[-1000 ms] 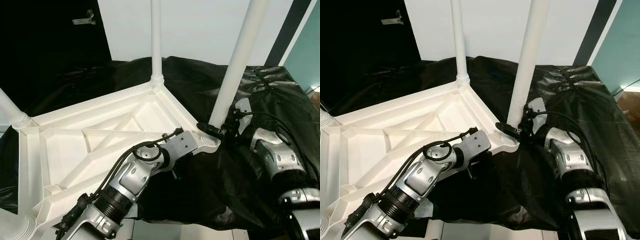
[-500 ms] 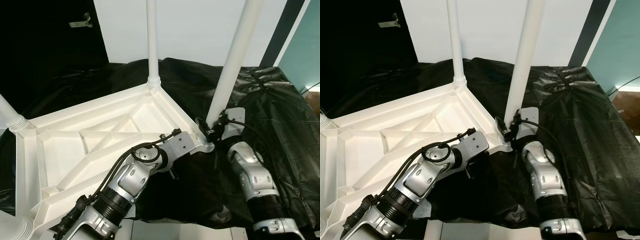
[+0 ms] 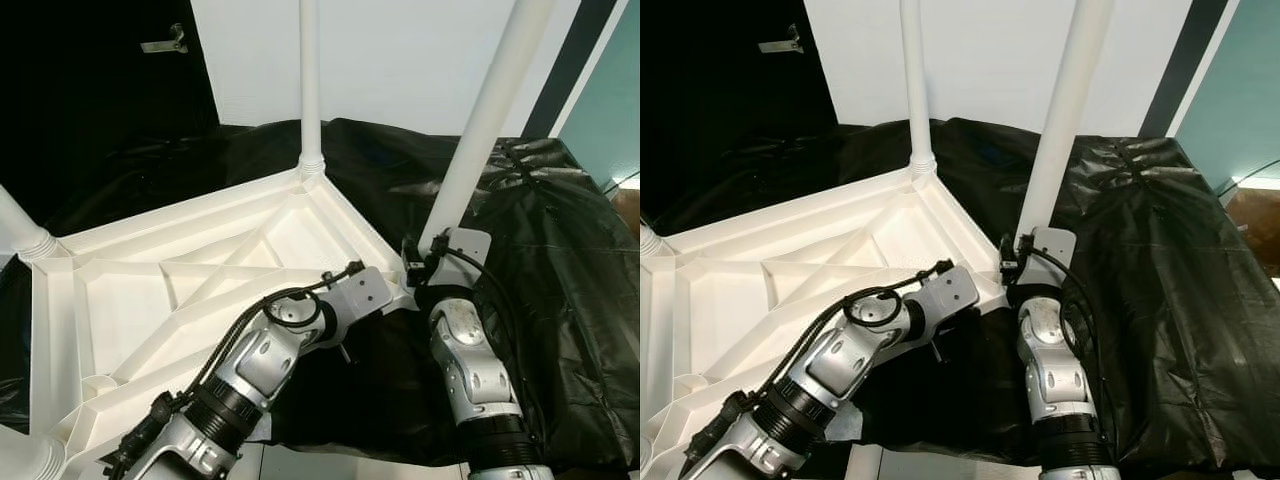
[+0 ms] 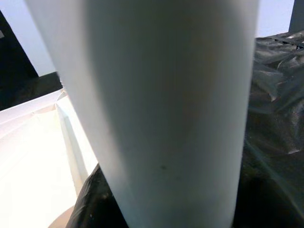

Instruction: Building children table

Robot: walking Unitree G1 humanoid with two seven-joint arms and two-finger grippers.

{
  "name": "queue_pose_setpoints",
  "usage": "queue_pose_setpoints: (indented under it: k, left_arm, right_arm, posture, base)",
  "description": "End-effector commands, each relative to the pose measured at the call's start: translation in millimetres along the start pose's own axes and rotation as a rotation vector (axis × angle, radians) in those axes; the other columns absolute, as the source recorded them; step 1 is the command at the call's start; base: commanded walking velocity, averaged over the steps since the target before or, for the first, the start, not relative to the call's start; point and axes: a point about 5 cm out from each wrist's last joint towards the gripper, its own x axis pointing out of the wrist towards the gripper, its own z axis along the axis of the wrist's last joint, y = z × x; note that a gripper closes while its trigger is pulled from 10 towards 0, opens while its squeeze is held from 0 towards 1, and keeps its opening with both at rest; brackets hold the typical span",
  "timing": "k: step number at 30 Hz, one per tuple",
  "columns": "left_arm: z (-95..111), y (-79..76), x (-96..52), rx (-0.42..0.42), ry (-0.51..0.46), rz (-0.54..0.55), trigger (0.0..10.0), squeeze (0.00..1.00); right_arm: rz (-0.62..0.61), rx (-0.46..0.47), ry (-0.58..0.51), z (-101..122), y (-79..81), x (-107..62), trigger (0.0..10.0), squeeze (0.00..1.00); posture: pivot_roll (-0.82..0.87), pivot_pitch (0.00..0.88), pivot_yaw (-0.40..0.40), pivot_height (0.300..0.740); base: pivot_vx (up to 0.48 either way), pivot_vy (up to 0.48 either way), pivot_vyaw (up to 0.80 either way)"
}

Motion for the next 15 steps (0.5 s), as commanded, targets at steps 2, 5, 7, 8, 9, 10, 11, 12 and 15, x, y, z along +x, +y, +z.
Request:
queue_pose_setpoints:
  k: [2,5,7,8,9,10,11,12,15]
  left_arm:
    - [2.2,1.6,-0.9,0.016,-0.002,0.026,10.0,0.0]
    - [2.7,0.8,-0.5,0.016,-0.004,0.024,10.0,0.0]
    - [3.1,0.2,-0.2,0.017,-0.005,0.021,10.0,0.0]
    - [3.3,-0.2,-0.2,0.019,-0.006,0.019,10.0,0.0]
    - [3.3,-0.2,-0.2,0.019,-0.006,0.019,10.0,0.0]
    - [3.1,-0.1,-0.2,0.019,-0.006,0.018,10.0,0.0]
    - [3.1,-0.1,-0.2,0.019,-0.006,0.018,10.0,0.0]
    - [2.7,0.3,-0.4,0.02,-0.005,0.018,10.0,0.0]
    - [2.0,0.8,-0.7,0.021,-0.004,0.019,10.0,0.0]
  right_arm:
    - [-0.023,0.009,0.095,-18.4,-2.3,-8.6,10.0,0.0]
    - [-0.025,0.004,0.085,-16.5,-2.7,-9.1,10.0,0.49]
    - [-0.027,0.008,0.074,-14.8,-2.8,-9.8,10.0,1.0]
    - [-0.028,-0.001,0.058,-13.0,-4.3,-10.6,10.0,1.0]
    - [-0.028,-0.001,0.058,-13.0,-4.3,-10.6,10.0,1.0]
    - [-0.027,0.004,0.048,-11.7,-5.8,-11.4,10.0,1.0]
    - [-0.027,0.004,0.048,-11.7,-5.8,-11.4,10.0,1.0]
    - [-0.021,-0.004,0.033,-10.0,-8.3,-12.3,10.0,1.0]
    - [-0.005,-0.007,0.006,-6.2,-14.3,-13.9,10.0,1.0]
  posture:
    - [-0.06,0.0,-0.013,0.74]
    - [-0.06,0.0,-0.012,0.74]
    - [-0.06,0.0,-0.011,0.74]
    - [-0.06,0.0,-0.011,0.74]
    - [-0.06,0.0,-0.011,0.74]
    - [-0.06,0.0,-0.011,0.74]
    - [-0.06,0.0,-0.011,0.74]
    - [-0.06,0.0,-0.01,0.74]
    - [-0.06,0.0,-0.008,0.74]
  base:
    - [0.0,0.0,0.0]
    - [0.0,0.0,0.0]
    - [0.0,0.0,0.0]
    - [0.0,0.0,0.0]
    - [0.0,0.0,0.0]
    - [0.0,0.0,0.0]
    - [0.0,0.0,0.0]
    - [0.0,0.0,0.0]
    - [0.0,0.0,0.0]
